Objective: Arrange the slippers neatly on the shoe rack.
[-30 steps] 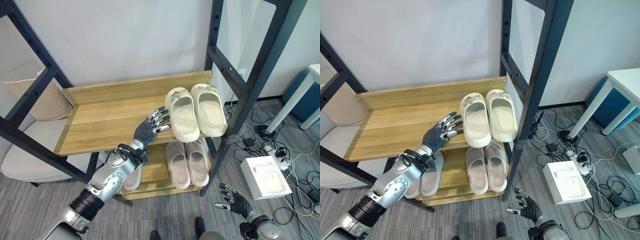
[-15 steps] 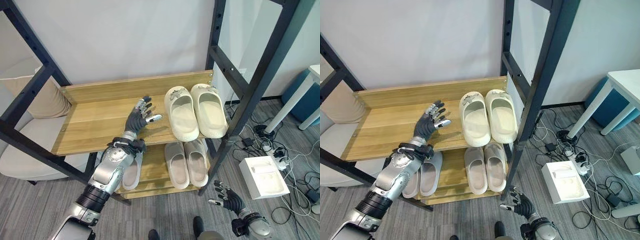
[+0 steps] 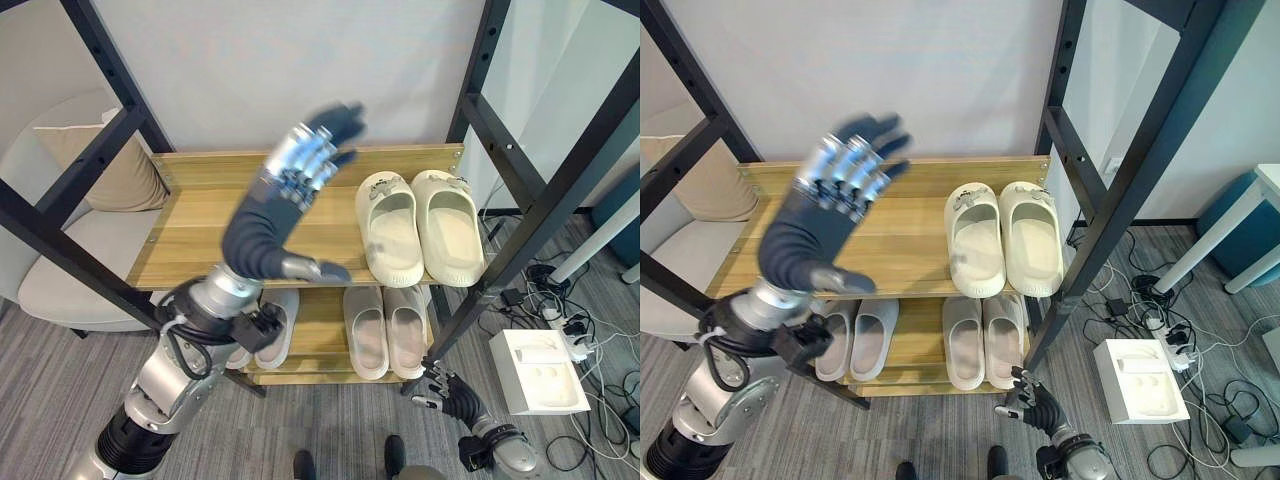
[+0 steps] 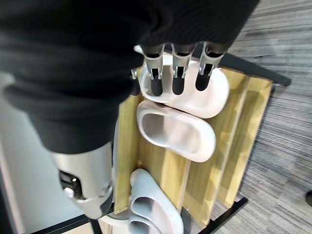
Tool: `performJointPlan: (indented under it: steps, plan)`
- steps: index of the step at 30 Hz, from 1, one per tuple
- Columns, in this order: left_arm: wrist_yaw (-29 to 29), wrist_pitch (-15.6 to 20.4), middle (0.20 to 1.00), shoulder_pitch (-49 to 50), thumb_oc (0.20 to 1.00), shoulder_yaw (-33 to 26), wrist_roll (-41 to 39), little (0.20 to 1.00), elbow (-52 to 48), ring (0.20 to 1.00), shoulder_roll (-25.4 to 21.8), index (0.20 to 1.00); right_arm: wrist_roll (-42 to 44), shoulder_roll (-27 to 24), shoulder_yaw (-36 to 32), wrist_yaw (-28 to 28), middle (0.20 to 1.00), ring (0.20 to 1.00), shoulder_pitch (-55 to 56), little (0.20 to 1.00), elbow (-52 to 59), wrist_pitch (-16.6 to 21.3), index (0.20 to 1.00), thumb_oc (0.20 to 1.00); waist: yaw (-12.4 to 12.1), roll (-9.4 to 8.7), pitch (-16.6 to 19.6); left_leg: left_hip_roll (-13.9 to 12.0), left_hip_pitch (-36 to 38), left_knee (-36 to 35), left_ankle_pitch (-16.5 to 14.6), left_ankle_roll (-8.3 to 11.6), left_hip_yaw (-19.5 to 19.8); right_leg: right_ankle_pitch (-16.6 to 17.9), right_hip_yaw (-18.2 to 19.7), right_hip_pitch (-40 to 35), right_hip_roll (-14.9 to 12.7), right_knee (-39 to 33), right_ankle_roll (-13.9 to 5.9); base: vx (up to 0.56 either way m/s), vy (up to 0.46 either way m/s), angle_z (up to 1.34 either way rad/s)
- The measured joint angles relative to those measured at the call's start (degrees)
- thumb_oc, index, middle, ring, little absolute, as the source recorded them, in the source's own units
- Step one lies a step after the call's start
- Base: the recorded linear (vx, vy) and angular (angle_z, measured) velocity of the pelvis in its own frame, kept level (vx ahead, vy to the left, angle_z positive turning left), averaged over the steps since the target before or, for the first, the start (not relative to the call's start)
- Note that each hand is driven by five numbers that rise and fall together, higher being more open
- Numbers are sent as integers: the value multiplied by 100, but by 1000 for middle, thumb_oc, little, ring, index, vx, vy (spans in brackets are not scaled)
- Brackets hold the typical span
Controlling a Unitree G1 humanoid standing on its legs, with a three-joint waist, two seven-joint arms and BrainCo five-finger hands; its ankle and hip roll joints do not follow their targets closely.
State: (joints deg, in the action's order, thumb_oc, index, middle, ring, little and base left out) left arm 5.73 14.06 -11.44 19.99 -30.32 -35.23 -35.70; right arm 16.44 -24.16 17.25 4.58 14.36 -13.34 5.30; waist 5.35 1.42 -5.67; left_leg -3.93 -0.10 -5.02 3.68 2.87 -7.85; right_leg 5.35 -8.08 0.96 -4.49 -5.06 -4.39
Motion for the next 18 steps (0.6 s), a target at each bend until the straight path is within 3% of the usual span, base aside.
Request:
performJointPlan:
  steps: [2,5,11,15,18]
  plan:
    - [308,-67,1000,273,1000,369,62,1000,285,1000,-34,1000,-3,-6,6,12,1000,1000,-66,1000,0,1,1000,1000,-16,18,5,0,-2,-1,3,-1,5,0,-3,0,1,0,0,0,0,0]
    - [786,-398,1000,542,1000,947,507,1000,1110,1000,-524,1000,-8,-102,7,56,1000,1000,-245,1000,7,2,1000,1000,-8,51,11,-3,0,2,9,2,2,2,-1,2,4,0,3,-1,11,0]
    - [1378,-579,1000,746,1000,1846,1476,1000,2712,1000,-565,1000,-29,-279,27,79,1000,1000,-759,1000,17,39,1000,1000,10,123,32,-1,38,5,10,2,-14,3,15,-23,5,0,4,0,0,0]
    - [1366,-708,1000,1665,1000,1384,2507,1000,4165,1000,67,1000,-65,-249,7,83,1000,1000,-775,1000,18,51,1000,1000,20,139,39,-4,46,14,11,3,-18,-5,13,-32,8,0,7,-3,2,1]
    - [1143,-750,1000,2044,1000,860,2705,1000,4620,1000,428,1000,-68,-215,-6,47,1000,1000,-705,1000,26,44,1000,1000,-21,130,39,-5,49,1,3,-5,1,-18,-1,-48,3,-1,1,-13,-4,6]
